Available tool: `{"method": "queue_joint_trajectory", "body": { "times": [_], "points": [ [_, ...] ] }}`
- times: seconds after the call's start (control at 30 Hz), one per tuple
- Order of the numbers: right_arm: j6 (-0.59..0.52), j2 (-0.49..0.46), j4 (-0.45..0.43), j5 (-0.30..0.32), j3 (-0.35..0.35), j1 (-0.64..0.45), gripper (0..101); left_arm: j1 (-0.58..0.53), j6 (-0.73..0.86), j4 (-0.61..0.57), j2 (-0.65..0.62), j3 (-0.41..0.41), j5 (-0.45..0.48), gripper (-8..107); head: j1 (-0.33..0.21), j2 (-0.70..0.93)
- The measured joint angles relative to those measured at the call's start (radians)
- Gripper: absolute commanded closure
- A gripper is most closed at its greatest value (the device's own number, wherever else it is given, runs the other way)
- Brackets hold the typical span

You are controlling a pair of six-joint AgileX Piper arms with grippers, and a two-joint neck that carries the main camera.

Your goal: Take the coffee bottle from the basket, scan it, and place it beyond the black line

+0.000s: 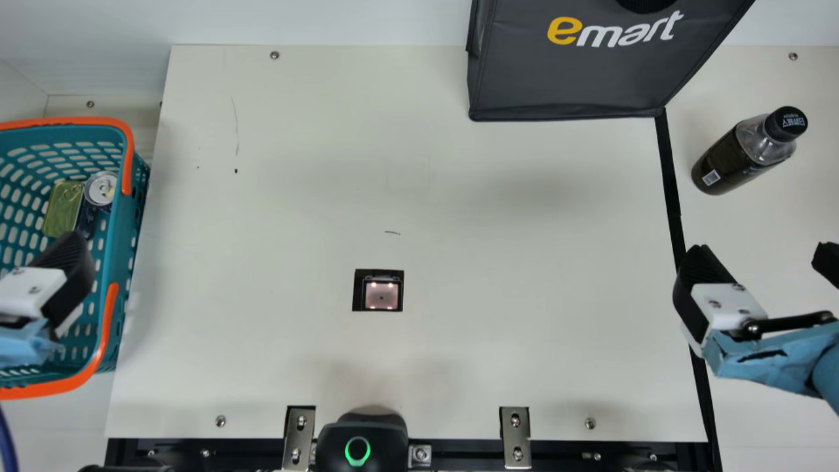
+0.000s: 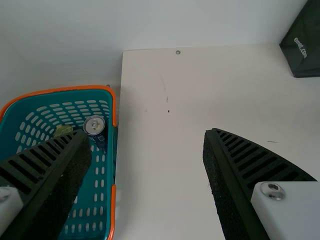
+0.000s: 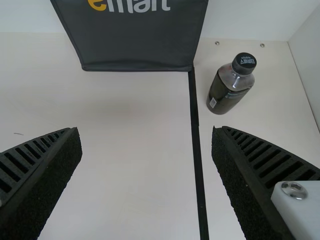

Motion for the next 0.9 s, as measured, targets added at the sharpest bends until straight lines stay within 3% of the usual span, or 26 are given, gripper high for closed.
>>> {"method": "queue_joint_trajectory", "body": {
  "times": [0.9],
  "points": [
    [0.0, 0.0, 0.0, 0.0, 0.0, 0.0, 11, 0.0, 0.0, 0.0, 0.0, 0.0, 0.001, 9, 0.002, 0.002]
  ]
}}
